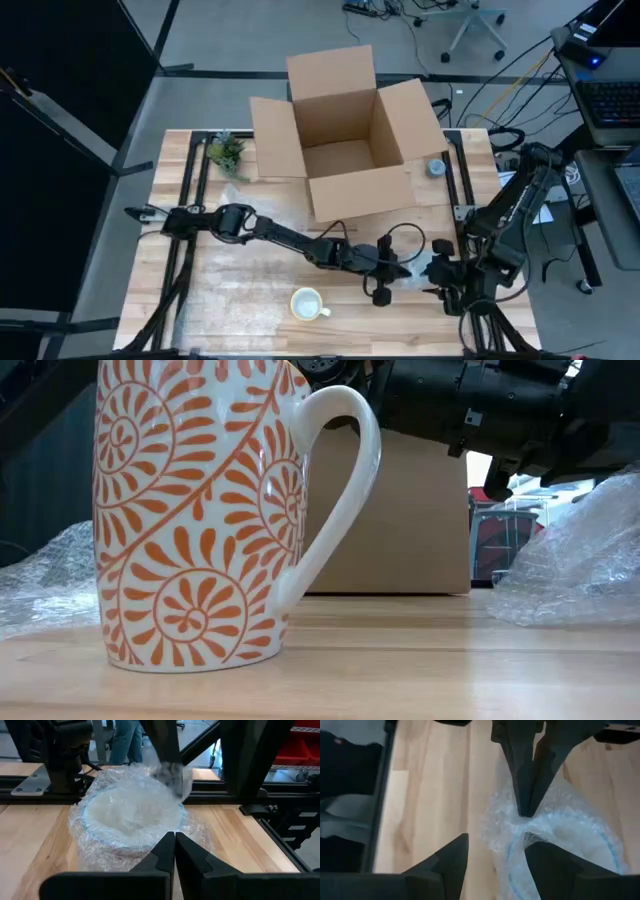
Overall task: Wrap mug
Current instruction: Wrap the red mug with bubble wrap, then put the wrapped red mug into the cardboard box
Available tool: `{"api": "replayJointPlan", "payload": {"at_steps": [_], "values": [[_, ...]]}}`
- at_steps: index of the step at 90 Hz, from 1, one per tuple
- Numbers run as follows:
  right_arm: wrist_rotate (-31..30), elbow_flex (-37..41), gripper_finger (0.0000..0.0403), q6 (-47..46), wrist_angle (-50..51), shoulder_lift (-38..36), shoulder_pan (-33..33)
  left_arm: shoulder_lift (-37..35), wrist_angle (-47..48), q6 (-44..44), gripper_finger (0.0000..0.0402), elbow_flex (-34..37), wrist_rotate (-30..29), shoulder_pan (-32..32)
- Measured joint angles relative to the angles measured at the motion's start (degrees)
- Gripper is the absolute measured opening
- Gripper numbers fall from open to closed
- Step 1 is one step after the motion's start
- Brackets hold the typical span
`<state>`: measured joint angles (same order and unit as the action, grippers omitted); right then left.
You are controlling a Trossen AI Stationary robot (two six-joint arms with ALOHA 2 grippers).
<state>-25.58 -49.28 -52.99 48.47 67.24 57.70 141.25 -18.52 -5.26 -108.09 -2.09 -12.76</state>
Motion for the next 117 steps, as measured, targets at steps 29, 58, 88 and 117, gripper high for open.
{"api": "replayJointPlan", "payload": {"at_steps": [29, 58, 88, 117], "values": [[0.47, 0.00, 0.0176, 3.14, 0.68, 3.21, -2.48, 0.00, 0.01, -0.23, 0.0000, 0.00, 0.37, 0.01], [4.96, 0.00, 0.0176, 2.24, 1.50, 3.55, -2.61, 0.00, -0.01, -0.42, 0.0000, 0.00, 0.42, 0.07], [7.49, 4.22, 0.0176, -1.72, 0.75, 8.39, -4.94, 0.00, -0.03, -0.37, 0.0000, 0.00, 0.51, 0.14], [7.59, 4.11, 0.0176, 3.45, -1.35, 18.40, -9.31, 0.02, 0.01, -0.42, 0.0000, 0.02, 0.41, 0.20]]}}
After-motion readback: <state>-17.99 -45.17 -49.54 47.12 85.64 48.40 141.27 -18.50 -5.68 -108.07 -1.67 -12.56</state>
